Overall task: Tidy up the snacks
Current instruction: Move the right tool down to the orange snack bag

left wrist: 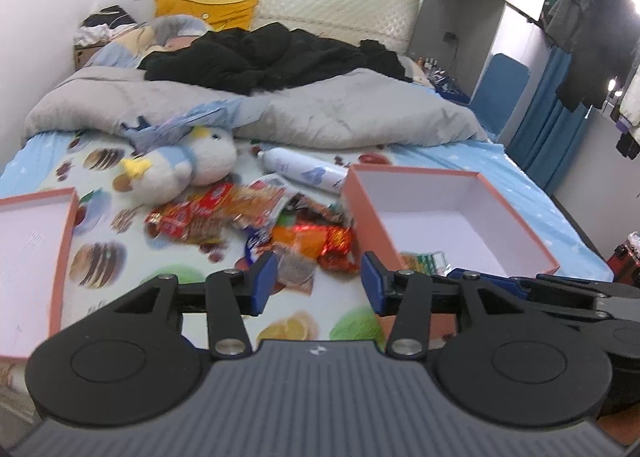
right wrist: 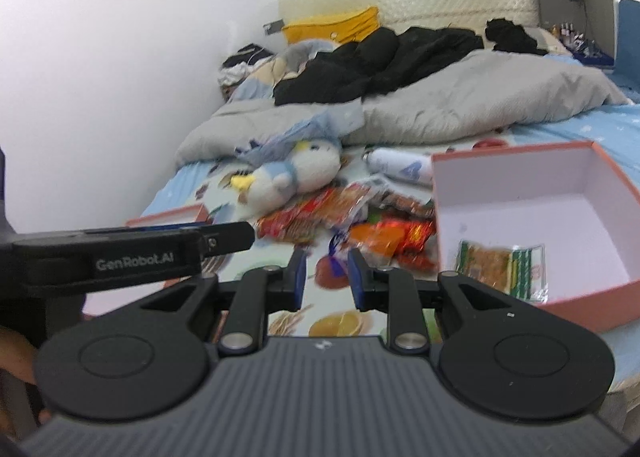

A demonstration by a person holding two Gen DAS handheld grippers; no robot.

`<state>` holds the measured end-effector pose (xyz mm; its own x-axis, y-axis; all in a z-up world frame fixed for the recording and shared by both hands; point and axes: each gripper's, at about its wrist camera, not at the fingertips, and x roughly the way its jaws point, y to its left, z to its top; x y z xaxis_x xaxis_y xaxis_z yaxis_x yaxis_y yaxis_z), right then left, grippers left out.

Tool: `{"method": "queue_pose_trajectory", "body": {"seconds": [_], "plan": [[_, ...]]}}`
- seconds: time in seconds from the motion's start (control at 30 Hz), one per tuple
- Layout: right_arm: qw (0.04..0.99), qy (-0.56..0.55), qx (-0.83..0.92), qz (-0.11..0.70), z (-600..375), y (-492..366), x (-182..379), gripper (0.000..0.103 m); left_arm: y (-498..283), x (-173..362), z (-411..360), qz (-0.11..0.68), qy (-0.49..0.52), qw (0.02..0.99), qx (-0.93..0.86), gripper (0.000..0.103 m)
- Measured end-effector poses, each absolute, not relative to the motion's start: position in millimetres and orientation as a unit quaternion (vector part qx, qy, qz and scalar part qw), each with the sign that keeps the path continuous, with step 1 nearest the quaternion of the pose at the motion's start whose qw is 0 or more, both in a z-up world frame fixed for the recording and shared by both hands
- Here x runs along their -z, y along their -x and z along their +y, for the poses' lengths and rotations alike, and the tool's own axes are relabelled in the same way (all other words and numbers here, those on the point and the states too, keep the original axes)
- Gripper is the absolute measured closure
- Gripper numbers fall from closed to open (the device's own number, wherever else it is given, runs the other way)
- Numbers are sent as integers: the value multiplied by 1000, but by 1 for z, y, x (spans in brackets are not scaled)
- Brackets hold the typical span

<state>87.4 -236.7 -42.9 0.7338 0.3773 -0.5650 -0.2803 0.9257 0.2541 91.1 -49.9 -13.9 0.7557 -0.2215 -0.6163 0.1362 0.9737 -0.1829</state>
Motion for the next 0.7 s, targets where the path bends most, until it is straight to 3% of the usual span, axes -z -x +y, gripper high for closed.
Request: {"method": "queue_pose_trajectory", "body": {"seconds": [0.33,0.7], "plan": [[913,-68,-193,353,-210,-82,77,76,-79,51,-13,362,72,927,61,41],[911,-53,-182,367,-198,-112,89,76,-135,75,7,373,26,923,90,39]]}}
